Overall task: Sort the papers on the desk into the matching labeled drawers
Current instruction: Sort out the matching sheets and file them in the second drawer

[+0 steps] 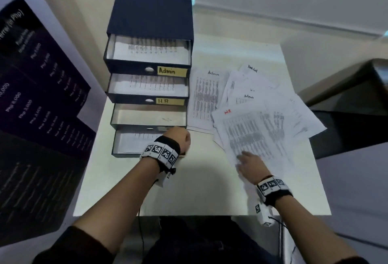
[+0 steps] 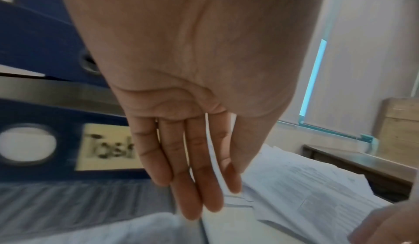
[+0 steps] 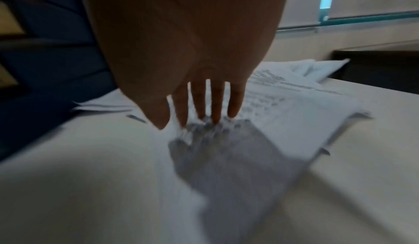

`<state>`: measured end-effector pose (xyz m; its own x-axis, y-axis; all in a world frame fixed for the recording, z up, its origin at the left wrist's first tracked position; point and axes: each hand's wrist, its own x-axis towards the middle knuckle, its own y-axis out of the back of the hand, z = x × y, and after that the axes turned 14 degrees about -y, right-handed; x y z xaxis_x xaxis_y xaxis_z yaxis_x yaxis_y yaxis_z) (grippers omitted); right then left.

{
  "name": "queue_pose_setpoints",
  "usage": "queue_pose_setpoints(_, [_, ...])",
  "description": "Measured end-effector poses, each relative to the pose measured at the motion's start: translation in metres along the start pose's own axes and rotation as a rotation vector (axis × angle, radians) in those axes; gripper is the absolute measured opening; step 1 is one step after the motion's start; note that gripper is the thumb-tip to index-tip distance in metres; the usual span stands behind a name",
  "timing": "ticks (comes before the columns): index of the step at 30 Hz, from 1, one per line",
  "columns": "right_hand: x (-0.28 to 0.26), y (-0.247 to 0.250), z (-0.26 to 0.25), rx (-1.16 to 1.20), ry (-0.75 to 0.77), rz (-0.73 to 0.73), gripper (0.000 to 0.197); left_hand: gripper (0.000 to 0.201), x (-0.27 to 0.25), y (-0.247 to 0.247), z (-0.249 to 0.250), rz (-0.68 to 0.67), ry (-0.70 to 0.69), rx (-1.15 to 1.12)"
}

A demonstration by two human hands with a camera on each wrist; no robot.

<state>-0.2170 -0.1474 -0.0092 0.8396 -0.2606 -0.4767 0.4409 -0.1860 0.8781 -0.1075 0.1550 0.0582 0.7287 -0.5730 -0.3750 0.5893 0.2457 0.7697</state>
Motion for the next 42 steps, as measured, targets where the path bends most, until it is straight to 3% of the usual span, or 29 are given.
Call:
queue_pose_setpoints(3, [0.005, 0.017, 0.015, 0.135, 0.027, 0.004, 0.037, 0.026, 0.036, -0.022, 0.030, -0.032, 0.013, -0.062])
queue_pose_setpoints(7, [0.040, 0.032, 0.063, 0.228, -0.257, 0.127, 0.071, 0.055, 0.068, -0.065, 0.055, 0.009, 0.174, -0.272])
queue_pose_setpoints(9, [0.050, 0.039, 0.073, 0.299, -0.320, 0.079, 0.086, 0.057, 0.078, -0.080, 0.070, 0.092, 0.216, -0.366])
queue_pose_setpoints(11, [0.056, 0.041, 0.074, 0.366, -0.287, 0.004, 0.077, 0.049, 0.085, -0.088, 0.083, 0.207, 0.242, -0.406])
queue_pose_setpoints(13, [0.062, 0.040, 0.075, 0.353, -0.218, -0.066, 0.038, 0.038, 0.094, -0.090, 0.094, 0.311, 0.258, -0.427])
queue_pose_setpoints(14, [0.064, 0.040, 0.077, 0.358, -0.175, -0.103, 0.028, 0.034, 0.097, -0.089, 0.098, 0.351, 0.262, -0.435])
queue_pose_setpoints(16, [0.071, 0.045, 0.085, 0.463, -0.140, -0.111, 0.030, 0.033, 0.105, -0.087, 0.102, 0.430, 0.287, -0.419])
queue_pose_setpoints(19, [0.086, 0.063, 0.120, 0.648, -0.230, 0.005, 0.012, 0.043, 0.115, -0.084, 0.102, 0.505, 0.399, -0.422])
queue_pose_setpoints(22, [0.096, 0.082, 0.168, 0.737, -0.338, 0.124, 0.025, 0.048, 0.121, -0.087, 0.105, 0.474, 0.454, -0.516])
queue_pose_setpoints(25, [0.104, 0.088, 0.198, 0.735, -0.393, 0.110, 0.028, 0.046, 0.131, -0.095, 0.115, 0.468, 0.464, -0.590])
queue_pose_setpoints(29, [0.108, 0.081, 0.196, 0.653, -0.308, -0.025, 0.040, 0.039, 0.146, -0.099, 0.132, 0.454, 0.425, -0.567])
queue_pose_setpoints(34, [0.098, 0.070, 0.161, 0.513, -0.145, -0.029, 0.026, 0.059, 0.156, -0.100, 0.146, 0.603, 0.431, -0.599])
queue_pose_setpoints(37, [0.096, 0.068, 0.149, 0.599, -0.111, -0.017, 0.043, 0.038, 0.163, -0.091, 0.144, 0.736, 0.451, -0.568])
queue_pose_setpoints(40, [0.100, 0.068, 0.145, 0.722, -0.153, -0.038, 0.051, 0.018, 0.167, -0.081, 0.142, 0.740, 0.364, -0.449])
queue_pose_setpoints(42, [0.104, 0.067, 0.142, 0.734, -0.149, -0.063, 0.051, 0.019, 0.166, -0.077, 0.139, 0.738, 0.294, -0.395])
